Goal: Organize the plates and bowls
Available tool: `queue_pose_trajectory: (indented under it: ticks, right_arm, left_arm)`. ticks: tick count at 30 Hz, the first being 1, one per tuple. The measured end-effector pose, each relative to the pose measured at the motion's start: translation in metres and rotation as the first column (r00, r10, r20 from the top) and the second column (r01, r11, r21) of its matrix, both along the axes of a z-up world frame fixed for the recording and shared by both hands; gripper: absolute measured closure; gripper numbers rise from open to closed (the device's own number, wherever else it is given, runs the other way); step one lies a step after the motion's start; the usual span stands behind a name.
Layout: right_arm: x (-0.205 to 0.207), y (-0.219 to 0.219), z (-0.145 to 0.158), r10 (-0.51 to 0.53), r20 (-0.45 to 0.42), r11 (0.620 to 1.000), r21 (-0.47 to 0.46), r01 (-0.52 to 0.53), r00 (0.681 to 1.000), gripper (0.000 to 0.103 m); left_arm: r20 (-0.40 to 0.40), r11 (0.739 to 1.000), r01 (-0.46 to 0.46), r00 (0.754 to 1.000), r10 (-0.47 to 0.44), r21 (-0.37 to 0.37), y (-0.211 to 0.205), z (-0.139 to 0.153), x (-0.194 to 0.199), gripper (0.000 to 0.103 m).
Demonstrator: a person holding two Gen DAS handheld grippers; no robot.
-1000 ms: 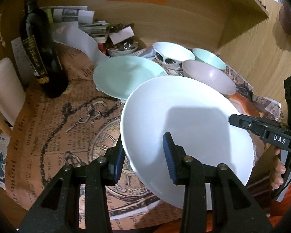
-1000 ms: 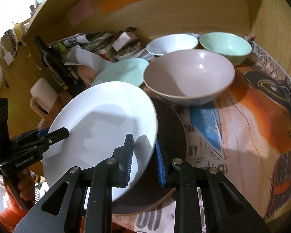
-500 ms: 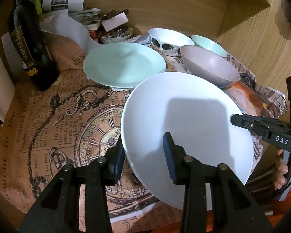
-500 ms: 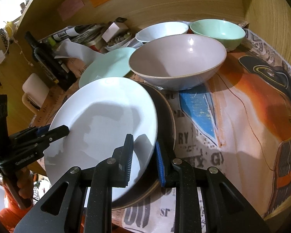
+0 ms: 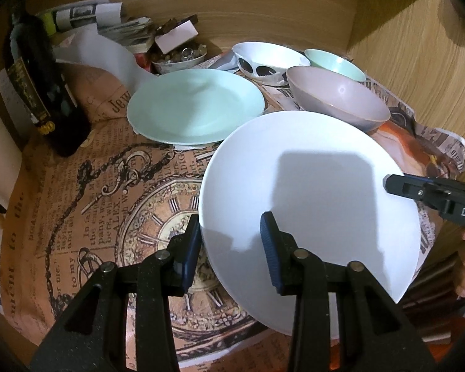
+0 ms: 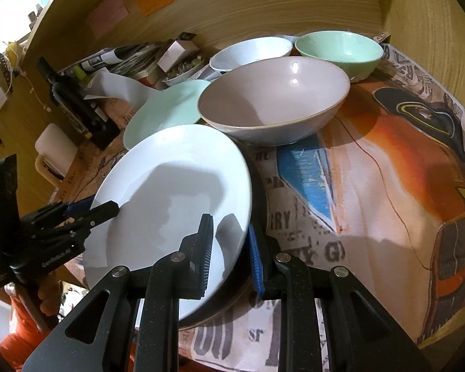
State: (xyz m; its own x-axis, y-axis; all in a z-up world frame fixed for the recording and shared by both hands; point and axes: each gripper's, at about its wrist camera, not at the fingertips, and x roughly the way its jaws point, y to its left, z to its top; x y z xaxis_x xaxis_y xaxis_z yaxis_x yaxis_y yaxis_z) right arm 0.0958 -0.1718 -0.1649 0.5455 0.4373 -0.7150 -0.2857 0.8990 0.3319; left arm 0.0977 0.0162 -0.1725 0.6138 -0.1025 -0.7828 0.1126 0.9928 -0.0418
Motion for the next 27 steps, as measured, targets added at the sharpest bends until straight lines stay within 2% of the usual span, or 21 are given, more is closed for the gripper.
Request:
queue_pose_trajectory:
  ticks: [15,22,25,27]
  right_arm:
    - [-0.002,-0.004,0.001,-0.004,0.0,1.0,0.02,0.004,1.0,0.083]
    - [-0.003,-0.005,0.002,-0.018,0.003,1.0,0.017,0.018,1.0,0.085]
    - [-0.005,-0.005,0.004,-0.031,0.019,1.0,-0.004,0.031,0.999,0.085]
    - [-0.01,-0.007,0.01,-0.073,0.073,0.995,-0.056,0.078,0.995,0.082]
  left_arm:
    - [0.009,1.0,0.003,1.0,-0.003,0.022,-0.005,-0.001,0.007,0.065]
    - [0.007,1.0,0.001,1.0,-0.001,0.004,-0.002,-0.002,0.013,0.064]
    - [0.008,1.0,-0.011,1.0,0.011,-0.002,0.001,-0.002,0.013,0.064]
    - [0.013,1.0,-0.024,1.0,0.024,-0.007,0.005,0.0,0.012,0.063]
